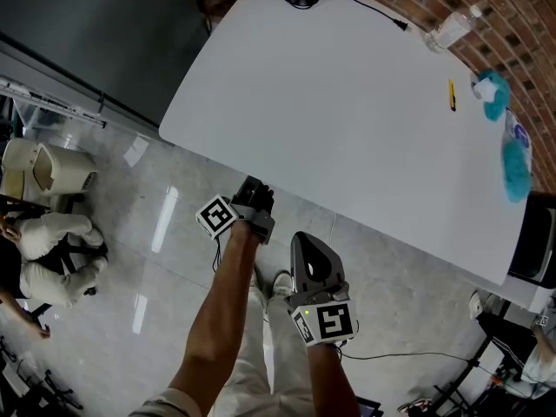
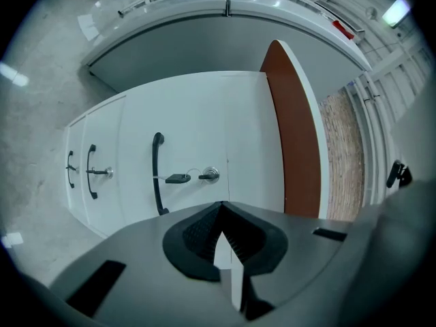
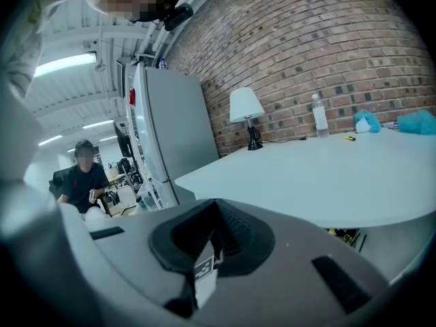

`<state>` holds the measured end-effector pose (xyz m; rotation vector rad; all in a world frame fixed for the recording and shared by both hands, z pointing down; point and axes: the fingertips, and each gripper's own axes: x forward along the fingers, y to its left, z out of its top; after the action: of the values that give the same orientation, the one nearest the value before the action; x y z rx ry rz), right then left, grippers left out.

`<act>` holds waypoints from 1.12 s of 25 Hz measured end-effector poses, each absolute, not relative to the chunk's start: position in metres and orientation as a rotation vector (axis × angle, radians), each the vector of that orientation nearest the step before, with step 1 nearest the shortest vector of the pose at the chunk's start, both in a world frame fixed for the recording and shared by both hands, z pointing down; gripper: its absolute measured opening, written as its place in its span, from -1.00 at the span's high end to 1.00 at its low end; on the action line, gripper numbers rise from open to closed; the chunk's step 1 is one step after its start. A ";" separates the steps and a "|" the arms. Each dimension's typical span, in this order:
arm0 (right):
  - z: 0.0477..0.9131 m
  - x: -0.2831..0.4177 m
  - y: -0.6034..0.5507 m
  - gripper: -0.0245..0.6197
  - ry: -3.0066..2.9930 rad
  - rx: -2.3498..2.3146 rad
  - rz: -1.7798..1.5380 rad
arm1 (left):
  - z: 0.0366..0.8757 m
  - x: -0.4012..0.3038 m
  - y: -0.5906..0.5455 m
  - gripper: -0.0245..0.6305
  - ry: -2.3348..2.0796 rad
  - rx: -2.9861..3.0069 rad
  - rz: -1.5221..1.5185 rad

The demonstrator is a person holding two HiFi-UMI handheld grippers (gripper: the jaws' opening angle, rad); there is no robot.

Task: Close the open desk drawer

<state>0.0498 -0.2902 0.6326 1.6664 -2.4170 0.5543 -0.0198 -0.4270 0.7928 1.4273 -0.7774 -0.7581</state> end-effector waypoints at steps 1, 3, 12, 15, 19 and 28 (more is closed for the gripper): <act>0.632 0.050 -0.289 0.92 -2.417 1.668 0.555 | 0.795 -0.022 -0.422 0.91 -0.789 1.429 -0.747; 0.630 0.050 -0.287 0.92 -2.416 1.675 0.556 | 0.796 -0.028 -0.411 0.91 -0.802 1.419 -0.747; 0.616 0.054 -0.276 0.92 -2.407 1.699 0.550 | 0.760 -0.033 -0.374 0.91 -0.821 1.421 -0.778; 0.610 0.055 -0.273 0.92 -2.406 1.706 0.552 | 0.745 -0.033 -0.365 0.91 -0.839 1.434 -0.781; 0.601 0.058 -0.265 0.92 -2.401 1.726 0.572 | 0.714 -0.033 -0.353 0.91 -0.853 1.469 -0.776; 0.560 0.055 -0.252 0.92 -2.436 1.735 0.546 | 0.654 -0.045 -0.327 0.91 -1.022 1.612 -0.605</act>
<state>0.0551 -0.2525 0.5598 1.7351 -2.4360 0.5459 -0.0446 -0.3270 0.6536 1.6116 -1.0222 -0.6050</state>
